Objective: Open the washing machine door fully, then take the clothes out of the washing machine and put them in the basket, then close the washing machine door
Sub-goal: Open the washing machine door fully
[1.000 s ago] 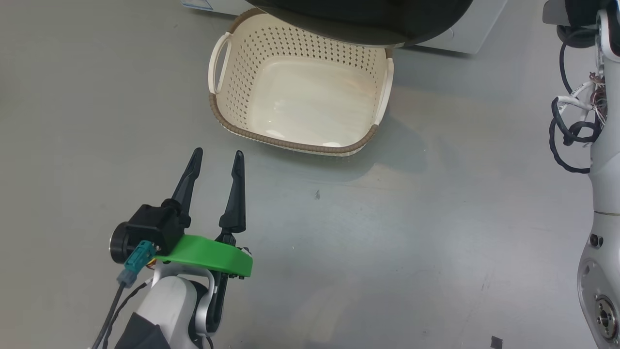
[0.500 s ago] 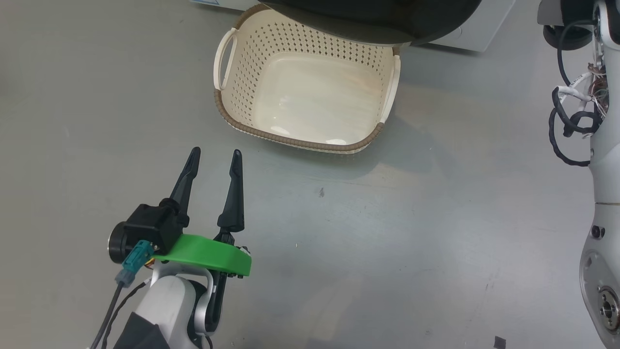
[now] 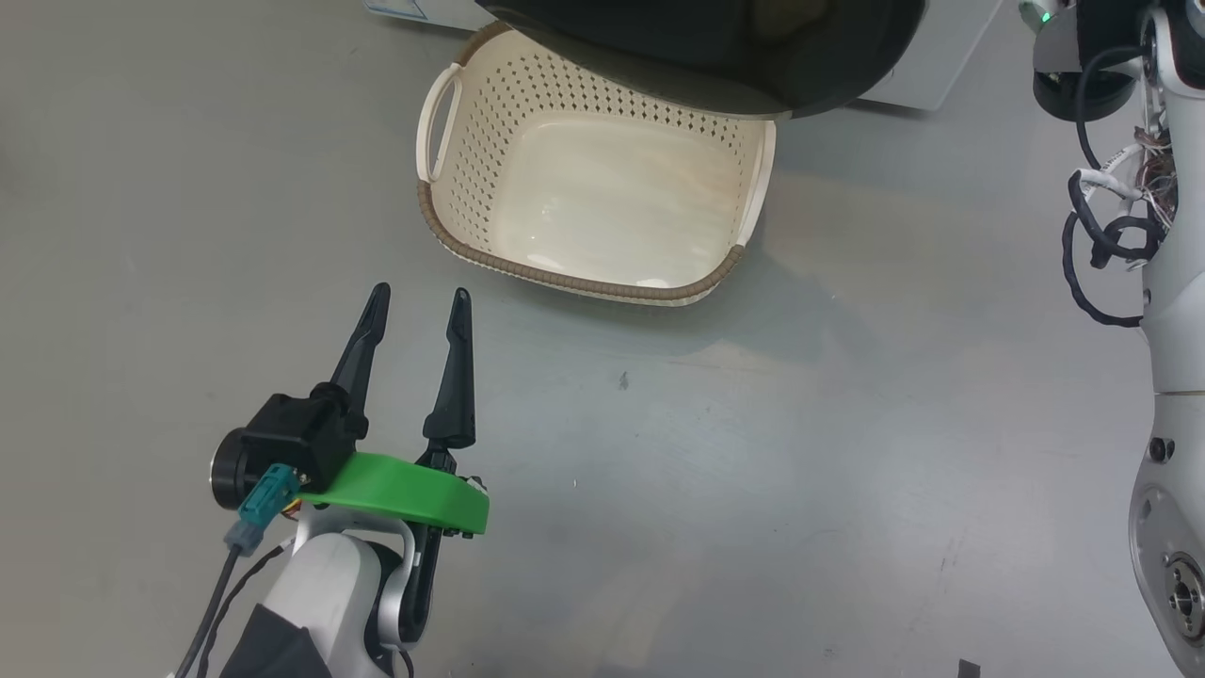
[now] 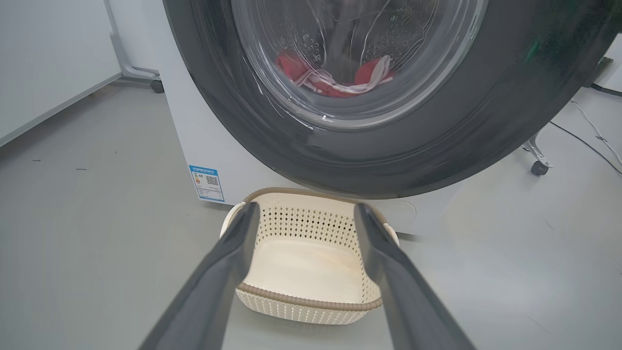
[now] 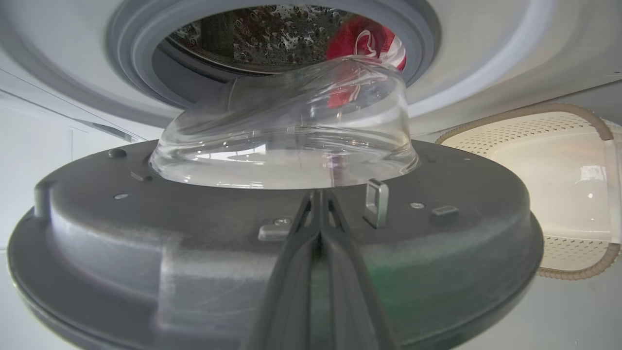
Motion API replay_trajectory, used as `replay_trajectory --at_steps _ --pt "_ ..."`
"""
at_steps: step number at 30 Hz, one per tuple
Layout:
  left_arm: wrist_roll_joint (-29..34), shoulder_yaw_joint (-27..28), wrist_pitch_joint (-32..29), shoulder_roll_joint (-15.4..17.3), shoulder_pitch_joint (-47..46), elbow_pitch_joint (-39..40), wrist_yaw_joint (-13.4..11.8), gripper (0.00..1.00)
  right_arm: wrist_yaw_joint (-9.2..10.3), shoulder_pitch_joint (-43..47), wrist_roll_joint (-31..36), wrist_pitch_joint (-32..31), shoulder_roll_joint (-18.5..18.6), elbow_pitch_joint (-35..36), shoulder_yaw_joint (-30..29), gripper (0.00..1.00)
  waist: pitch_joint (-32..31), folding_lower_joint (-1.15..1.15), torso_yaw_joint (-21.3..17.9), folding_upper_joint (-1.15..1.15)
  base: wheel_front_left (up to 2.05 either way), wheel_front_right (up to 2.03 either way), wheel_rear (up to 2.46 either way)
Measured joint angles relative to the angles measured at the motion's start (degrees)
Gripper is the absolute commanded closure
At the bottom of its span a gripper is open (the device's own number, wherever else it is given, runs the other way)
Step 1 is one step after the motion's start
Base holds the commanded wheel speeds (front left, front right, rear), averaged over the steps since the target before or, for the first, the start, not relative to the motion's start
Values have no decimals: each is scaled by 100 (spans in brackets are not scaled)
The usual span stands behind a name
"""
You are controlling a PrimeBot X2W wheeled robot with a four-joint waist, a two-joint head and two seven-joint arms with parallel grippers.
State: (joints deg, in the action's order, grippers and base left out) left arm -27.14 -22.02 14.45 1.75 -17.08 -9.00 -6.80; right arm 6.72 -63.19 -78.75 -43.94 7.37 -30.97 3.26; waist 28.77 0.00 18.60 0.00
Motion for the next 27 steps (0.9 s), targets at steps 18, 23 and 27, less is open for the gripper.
replay_trajectory --at_steps 18,23,27 --pt "1 -25 0 -1 1 -131 0 0 7 277 -246 -608 -101 -282 238 100 -301 0 -34 0 0 0 0" --pt "9 -42 -1 0 7 -156 0 0 9 408 -327 -756 -143 -337 260 100 -415 0 -30 0 0 0 0" --pt "15 -38 0 0 13 -157 0 0 10 464 -365 -859 -175 -337 316 100 -459 0 -31 0 0 0 0"
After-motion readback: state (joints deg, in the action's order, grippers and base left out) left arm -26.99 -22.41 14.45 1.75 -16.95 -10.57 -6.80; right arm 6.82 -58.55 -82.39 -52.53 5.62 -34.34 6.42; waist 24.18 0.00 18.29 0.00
